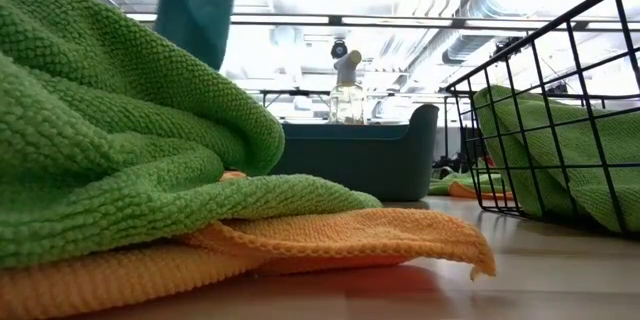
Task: Sort microfiber towel by color & place in baskets
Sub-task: Put the top right blue towel into the transparent bin
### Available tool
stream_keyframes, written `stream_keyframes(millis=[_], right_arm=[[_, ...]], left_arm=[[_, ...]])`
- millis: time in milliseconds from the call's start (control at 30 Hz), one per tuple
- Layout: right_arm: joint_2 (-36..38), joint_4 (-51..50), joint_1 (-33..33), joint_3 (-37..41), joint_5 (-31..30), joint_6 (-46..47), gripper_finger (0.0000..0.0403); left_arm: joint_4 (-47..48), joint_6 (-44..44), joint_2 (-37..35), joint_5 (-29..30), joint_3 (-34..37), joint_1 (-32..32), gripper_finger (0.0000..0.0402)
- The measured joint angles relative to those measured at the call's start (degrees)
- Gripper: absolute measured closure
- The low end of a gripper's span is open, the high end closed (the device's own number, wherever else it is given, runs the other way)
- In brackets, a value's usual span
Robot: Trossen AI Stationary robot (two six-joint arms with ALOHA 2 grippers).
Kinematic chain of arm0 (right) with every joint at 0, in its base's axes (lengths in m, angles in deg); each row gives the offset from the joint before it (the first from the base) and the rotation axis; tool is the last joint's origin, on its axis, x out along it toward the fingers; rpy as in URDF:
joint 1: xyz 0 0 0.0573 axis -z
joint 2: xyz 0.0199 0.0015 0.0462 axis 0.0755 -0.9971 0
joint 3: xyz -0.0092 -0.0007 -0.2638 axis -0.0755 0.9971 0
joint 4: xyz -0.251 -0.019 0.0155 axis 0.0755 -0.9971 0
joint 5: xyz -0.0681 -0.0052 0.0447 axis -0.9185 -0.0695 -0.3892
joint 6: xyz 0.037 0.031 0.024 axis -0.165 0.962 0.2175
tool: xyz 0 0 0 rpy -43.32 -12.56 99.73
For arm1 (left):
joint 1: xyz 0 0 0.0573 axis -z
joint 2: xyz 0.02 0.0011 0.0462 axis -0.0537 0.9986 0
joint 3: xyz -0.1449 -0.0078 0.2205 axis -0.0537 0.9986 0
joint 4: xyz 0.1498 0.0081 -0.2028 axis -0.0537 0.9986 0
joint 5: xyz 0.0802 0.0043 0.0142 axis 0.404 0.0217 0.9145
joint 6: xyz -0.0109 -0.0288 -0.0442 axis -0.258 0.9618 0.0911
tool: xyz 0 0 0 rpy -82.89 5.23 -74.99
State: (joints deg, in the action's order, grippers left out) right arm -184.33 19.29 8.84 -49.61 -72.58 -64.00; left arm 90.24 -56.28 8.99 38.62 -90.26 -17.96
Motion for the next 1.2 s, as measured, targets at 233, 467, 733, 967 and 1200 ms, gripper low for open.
stream_keyframes(millis=[233,467,733,967,1200], right_arm=[[5.0,-18.5,1.5,0.0,-14.2,0.5,0.0097],[9.3,-35.3,1.6,-0.1,-27.3,5.4,0.0096],[9.8,-43.8,1.6,0.0,-27.9,2.7,0.0096],[9.8,-45.4,1.6,0.3,-27.4,2.3,0.0096],[9.8,-45.8,1.3,0.3,-27.2,6.3,0.0096]], left_arm=[[0.0,12.5,-8.9,4.2,2.1,3.8,0.0401],[-0.4,31.3,-12.8,13.4,2.1,14.6,0.0401],[3.4,55.5,-8.6,31.1,2.1,37.8,0.0401],[9.8,74.3,-0.8,43.0,2.1,57.4,0.0401],[7.7,82.0,6.4,46.7,2.1,69.3,0.0401]])
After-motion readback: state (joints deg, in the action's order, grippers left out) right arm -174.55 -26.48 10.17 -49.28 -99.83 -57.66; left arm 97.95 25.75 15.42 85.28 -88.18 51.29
